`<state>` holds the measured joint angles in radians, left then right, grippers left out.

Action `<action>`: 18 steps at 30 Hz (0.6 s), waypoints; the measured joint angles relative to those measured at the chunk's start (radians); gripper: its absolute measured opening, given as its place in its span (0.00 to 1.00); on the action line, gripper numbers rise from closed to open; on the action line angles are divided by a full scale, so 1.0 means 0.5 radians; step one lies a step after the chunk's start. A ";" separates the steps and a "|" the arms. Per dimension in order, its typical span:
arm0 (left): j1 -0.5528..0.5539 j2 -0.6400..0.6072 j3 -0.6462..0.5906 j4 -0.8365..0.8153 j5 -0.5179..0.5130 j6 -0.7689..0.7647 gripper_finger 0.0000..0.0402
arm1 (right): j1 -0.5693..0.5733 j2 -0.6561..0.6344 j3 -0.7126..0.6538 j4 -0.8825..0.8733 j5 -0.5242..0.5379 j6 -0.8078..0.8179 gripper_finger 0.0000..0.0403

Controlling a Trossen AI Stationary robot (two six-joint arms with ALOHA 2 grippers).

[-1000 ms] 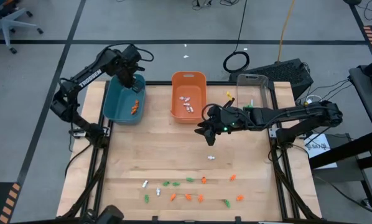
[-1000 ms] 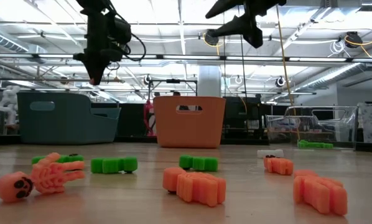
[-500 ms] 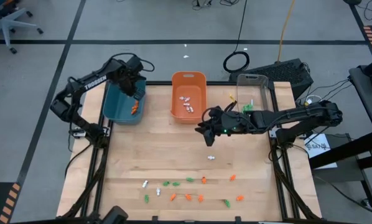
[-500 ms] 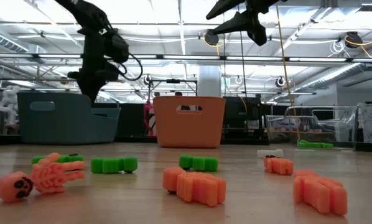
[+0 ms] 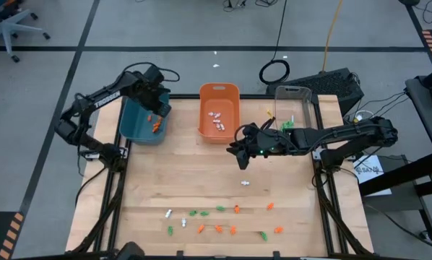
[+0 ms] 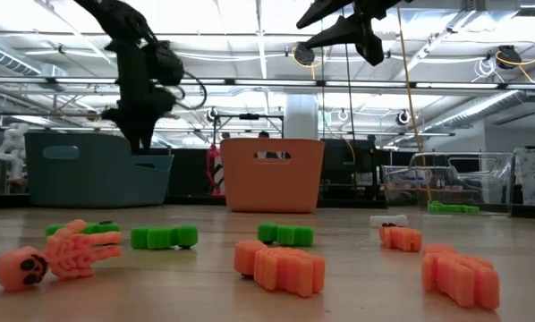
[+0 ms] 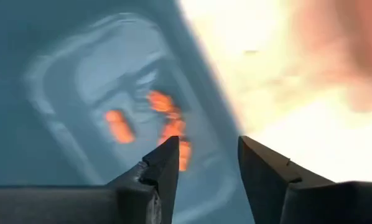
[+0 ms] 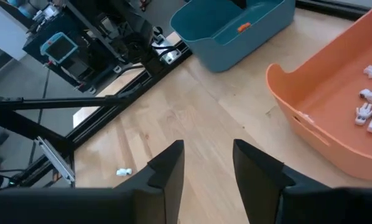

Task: Sort Halloween decoration
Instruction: Put the white skeleton toy into the orange bin

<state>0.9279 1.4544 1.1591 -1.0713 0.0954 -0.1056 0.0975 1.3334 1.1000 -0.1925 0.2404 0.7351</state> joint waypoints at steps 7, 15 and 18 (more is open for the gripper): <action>-0.195 -0.590 0.085 0.033 0.460 -0.158 0.40 | 0.000 0.000 0.000 -0.064 -0.010 0.385 0.30; -0.800 -1.146 0.087 0.037 0.535 -0.402 0.40 | 0.019 0.008 0.000 -0.319 -0.181 0.250 0.30; -1.024 -1.230 0.087 0.042 0.446 -0.534 0.40 | 0.053 0.011 0.000 -0.408 -0.221 0.123 0.33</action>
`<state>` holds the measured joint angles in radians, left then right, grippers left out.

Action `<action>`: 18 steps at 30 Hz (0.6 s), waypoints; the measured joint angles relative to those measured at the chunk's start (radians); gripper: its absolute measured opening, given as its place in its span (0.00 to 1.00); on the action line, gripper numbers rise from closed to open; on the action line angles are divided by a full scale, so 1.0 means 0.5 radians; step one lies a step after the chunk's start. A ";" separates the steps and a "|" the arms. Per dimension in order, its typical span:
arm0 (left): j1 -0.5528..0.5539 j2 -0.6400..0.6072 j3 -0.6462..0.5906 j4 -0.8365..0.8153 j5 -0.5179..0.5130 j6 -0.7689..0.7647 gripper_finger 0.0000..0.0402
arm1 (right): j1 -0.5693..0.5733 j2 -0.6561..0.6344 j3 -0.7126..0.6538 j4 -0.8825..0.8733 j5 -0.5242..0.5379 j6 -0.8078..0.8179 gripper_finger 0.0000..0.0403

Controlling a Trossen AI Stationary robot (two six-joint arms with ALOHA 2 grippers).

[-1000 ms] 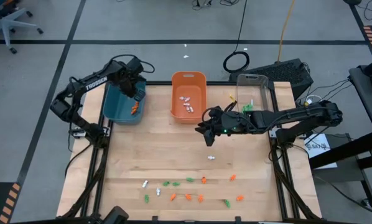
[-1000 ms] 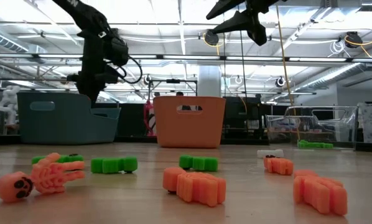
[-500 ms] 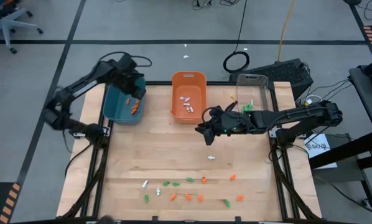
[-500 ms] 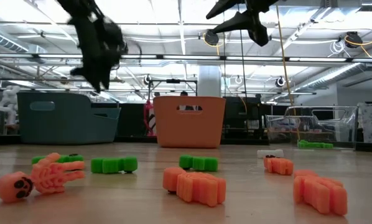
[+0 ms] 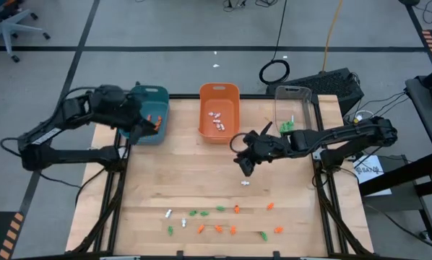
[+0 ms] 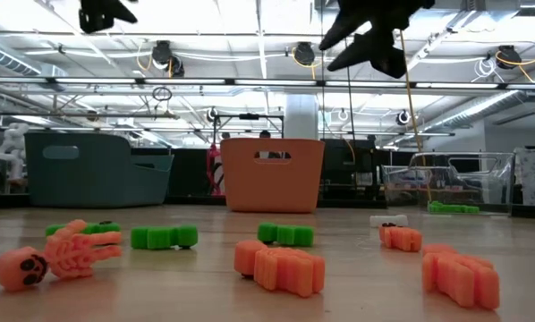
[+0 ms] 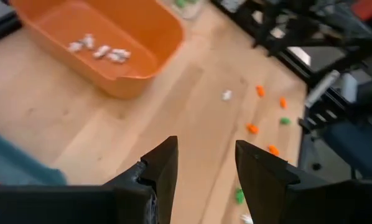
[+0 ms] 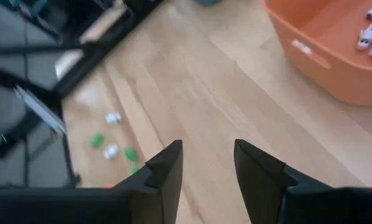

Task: Sort Halloween decoration
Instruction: Put the white skeleton toy into the orange bin

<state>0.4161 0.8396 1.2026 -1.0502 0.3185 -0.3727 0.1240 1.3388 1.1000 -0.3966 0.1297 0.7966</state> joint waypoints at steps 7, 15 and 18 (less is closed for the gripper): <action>-0.451 0.024 0.000 0.104 -0.165 -0.082 0.40 | 0.101 0.138 -0.001 -0.126 -0.072 -0.334 0.47; -0.789 0.174 -0.002 0.183 -0.362 -0.081 0.40 | 0.203 0.380 0.000 -0.138 -0.112 -0.539 0.54; -0.855 0.211 -0.002 0.230 -0.388 -0.082 0.40 | 0.218 0.450 0.000 -0.200 -0.109 -0.747 0.53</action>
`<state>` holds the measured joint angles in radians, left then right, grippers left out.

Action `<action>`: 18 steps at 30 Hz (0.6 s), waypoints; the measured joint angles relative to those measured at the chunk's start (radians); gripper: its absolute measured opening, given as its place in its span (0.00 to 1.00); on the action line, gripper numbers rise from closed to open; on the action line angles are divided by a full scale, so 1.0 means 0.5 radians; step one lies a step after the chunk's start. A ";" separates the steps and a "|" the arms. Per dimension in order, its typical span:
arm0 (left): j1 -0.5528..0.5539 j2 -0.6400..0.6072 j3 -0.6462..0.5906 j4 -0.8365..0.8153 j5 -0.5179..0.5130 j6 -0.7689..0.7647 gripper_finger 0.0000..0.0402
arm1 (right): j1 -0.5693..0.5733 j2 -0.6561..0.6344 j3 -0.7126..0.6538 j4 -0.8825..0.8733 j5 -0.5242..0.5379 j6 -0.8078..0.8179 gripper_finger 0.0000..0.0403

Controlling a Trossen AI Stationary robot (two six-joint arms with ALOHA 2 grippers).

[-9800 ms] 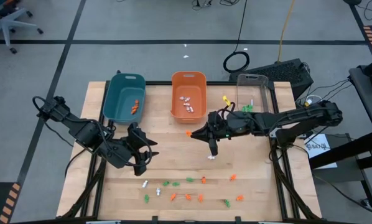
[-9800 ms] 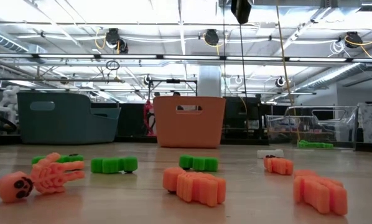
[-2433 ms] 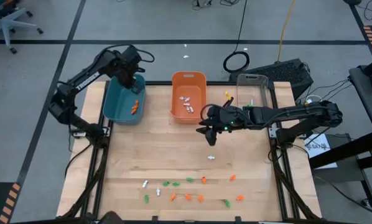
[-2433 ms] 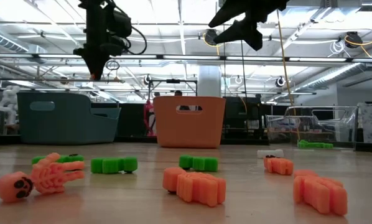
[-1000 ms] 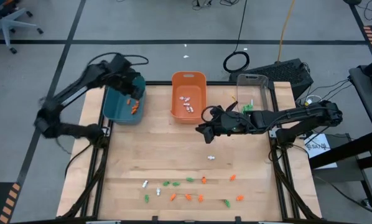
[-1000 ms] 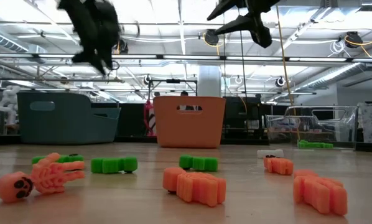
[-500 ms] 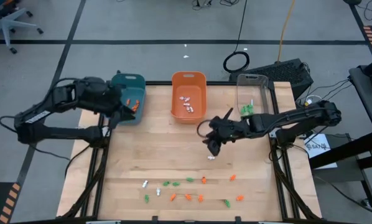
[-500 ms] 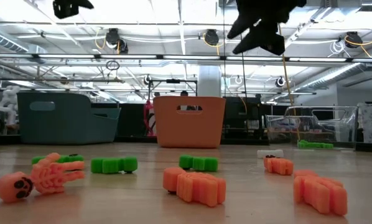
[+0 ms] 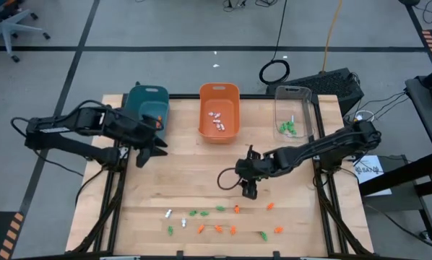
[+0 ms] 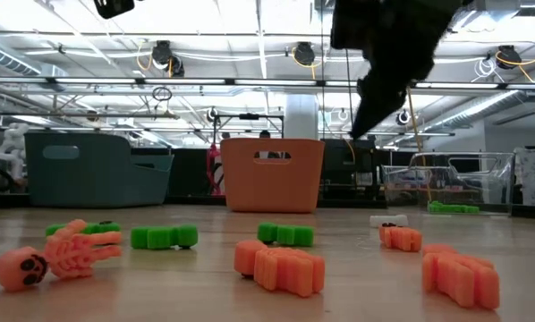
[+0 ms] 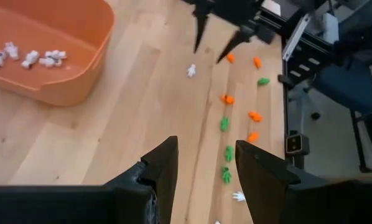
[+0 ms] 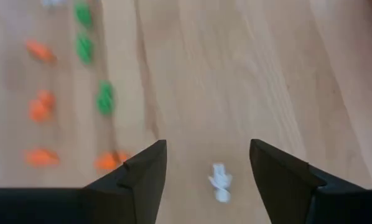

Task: Sort Halloween decoration
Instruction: Put the white skeleton toy into the orange bin

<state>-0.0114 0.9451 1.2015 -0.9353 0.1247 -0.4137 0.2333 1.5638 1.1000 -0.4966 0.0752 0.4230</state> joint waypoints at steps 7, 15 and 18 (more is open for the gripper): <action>-0.072 0.026 0.000 0.025 -0.032 -0.003 0.40 | 0.001 0.181 0.000 -0.113 0.002 -0.141 0.52; -0.075 0.026 0.000 0.024 -0.112 -0.053 0.40 | 0.001 0.418 0.000 -0.145 -0.002 -0.160 0.52; -0.075 0.026 0.000 0.023 -0.138 -0.067 0.40 | 0.002 0.460 0.000 -0.172 -0.003 -0.159 0.52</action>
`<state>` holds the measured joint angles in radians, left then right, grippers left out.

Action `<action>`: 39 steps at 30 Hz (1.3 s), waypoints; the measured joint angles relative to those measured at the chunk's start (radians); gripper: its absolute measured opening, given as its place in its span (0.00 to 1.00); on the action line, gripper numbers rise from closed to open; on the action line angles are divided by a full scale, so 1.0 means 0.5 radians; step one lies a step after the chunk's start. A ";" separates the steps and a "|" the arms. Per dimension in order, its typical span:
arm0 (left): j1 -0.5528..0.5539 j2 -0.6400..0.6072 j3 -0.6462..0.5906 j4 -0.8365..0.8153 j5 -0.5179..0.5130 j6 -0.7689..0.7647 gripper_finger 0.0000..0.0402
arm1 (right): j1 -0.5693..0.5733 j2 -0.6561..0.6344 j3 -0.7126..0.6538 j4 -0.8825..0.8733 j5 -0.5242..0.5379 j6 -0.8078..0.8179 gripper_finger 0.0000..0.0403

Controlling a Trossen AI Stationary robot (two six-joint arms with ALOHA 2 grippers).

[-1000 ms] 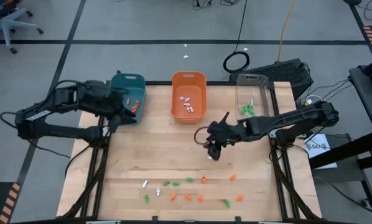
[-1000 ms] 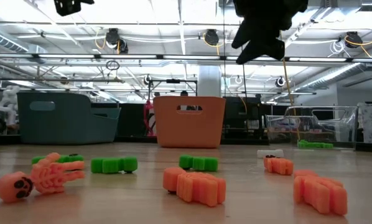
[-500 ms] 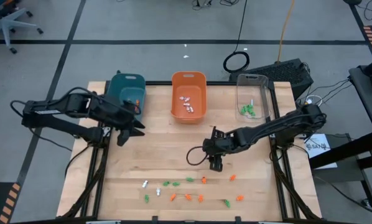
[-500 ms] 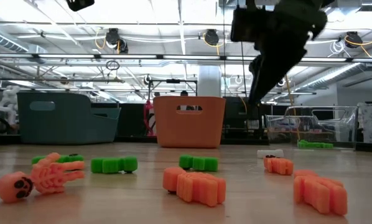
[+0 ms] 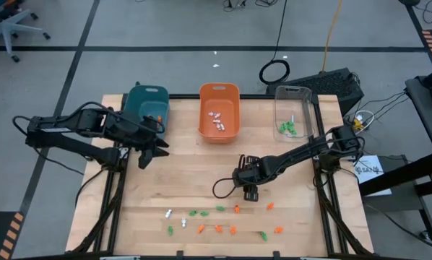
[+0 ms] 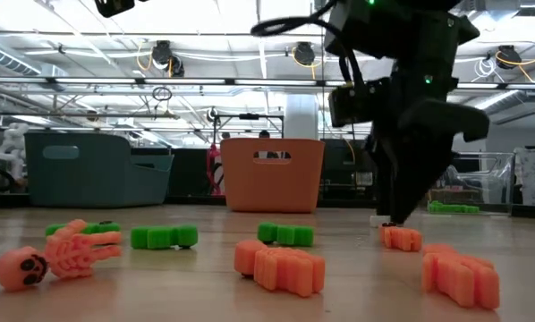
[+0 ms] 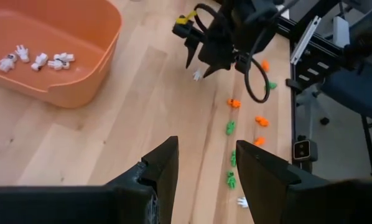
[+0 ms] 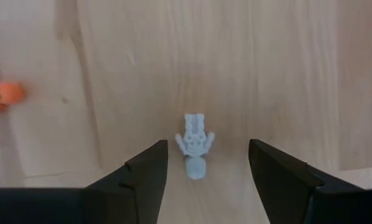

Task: Sort Halloween decoration
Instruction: Put the white skeleton toy into the orange bin

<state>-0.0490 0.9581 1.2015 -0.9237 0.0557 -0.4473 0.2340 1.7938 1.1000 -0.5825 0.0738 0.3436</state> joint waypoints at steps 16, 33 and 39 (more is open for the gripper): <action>0.001 0.000 0.000 -0.003 -0.025 -0.036 0.40 | 0.022 0.073 0.004 0.065 -0.018 0.085 0.20; 0.001 0.000 0.000 -0.005 -0.010 -0.017 0.40 | 0.090 0.013 0.175 0.241 -0.060 0.667 0.01; 0.001 0.000 0.000 -0.006 -0.009 0.022 0.40 | 0.098 0.011 0.431 0.426 -0.047 0.647 0.01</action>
<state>-0.0486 0.9581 1.2015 -0.9266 0.0513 -0.4362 0.2829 1.7995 1.3154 -0.3695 0.0505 0.6671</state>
